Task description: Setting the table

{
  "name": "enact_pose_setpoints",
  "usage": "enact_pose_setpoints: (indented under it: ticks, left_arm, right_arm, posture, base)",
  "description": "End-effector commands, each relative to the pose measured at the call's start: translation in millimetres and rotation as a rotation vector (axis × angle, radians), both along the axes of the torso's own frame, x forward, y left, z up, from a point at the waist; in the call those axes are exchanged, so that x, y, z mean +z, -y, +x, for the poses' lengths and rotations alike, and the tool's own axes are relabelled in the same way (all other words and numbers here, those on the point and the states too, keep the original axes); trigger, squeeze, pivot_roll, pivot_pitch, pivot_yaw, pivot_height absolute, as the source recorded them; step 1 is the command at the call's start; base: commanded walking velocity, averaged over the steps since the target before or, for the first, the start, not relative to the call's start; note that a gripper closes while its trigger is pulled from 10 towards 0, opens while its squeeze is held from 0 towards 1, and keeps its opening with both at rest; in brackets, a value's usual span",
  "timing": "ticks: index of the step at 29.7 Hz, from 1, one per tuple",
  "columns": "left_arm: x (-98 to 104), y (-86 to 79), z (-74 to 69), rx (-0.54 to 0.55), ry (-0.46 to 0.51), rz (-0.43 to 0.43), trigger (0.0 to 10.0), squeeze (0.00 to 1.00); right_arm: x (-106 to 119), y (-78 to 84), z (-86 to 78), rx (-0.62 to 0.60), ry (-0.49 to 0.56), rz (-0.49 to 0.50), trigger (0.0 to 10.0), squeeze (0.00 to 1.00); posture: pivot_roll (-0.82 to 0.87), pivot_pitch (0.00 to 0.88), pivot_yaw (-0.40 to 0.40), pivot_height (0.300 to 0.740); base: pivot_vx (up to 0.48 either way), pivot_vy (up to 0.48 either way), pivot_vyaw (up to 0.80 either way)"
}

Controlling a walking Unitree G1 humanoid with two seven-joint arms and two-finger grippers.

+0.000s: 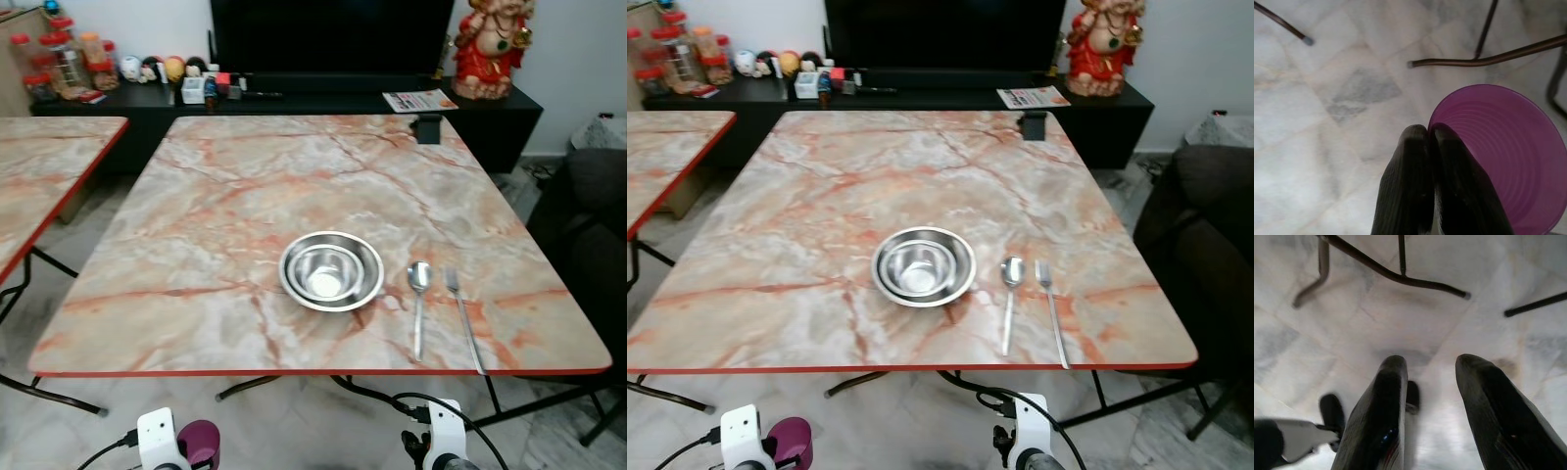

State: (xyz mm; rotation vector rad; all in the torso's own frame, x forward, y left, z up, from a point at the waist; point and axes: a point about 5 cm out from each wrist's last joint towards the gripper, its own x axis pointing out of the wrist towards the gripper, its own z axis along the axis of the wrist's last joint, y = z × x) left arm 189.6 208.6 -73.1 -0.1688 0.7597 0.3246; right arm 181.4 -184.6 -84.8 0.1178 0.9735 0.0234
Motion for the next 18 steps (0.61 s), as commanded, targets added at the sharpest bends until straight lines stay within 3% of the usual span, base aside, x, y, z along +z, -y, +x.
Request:
enact_pose_setpoints:
  ticks: [1,7,16,18]
  left_arm:
    - [-1.5,-5.4,-5.4,0.003,-0.011,0.012,10.0,0.0]
    - [-2.8,-5.0,-7.5,0.001,-0.022,0.015,10.0,0.0]
    - [-4.5,-8.6,-12.8,0.037,-0.033,0.018,10.0,0.0]
    - [-4.0,-17.0,-17.3,0.1,-0.028,0.048,10.0,0.0]
  right_arm:
    - [-1.3,-5.7,-1.0,0.028,-0.016,-0.001,10.0,0.0]
    - [-5.3,-5.8,-8.7,0.05,-0.066,-0.009,10.0,0.0]
    - [-6.1,-6.3,-10.4,0.052,-0.073,-0.009,10.0,0.0]
    - [-6.1,-6.7,-10.3,0.052,-0.074,-0.007,10.0,0.0]
  posture:
    - [-0.06,0.0,-0.017,0.74]
    - [-0.05,0.0,-0.021,0.74]
    - [-0.05,0.0,-0.02,0.74]
    - [-0.05,0.0,-0.021,0.74]
  base:
    - [0.0,-0.356,0.0]
    - [0.0,-0.331,0.0]
    - [0.0,0.0,0.0]
    - [0.0,0.0,0.0]
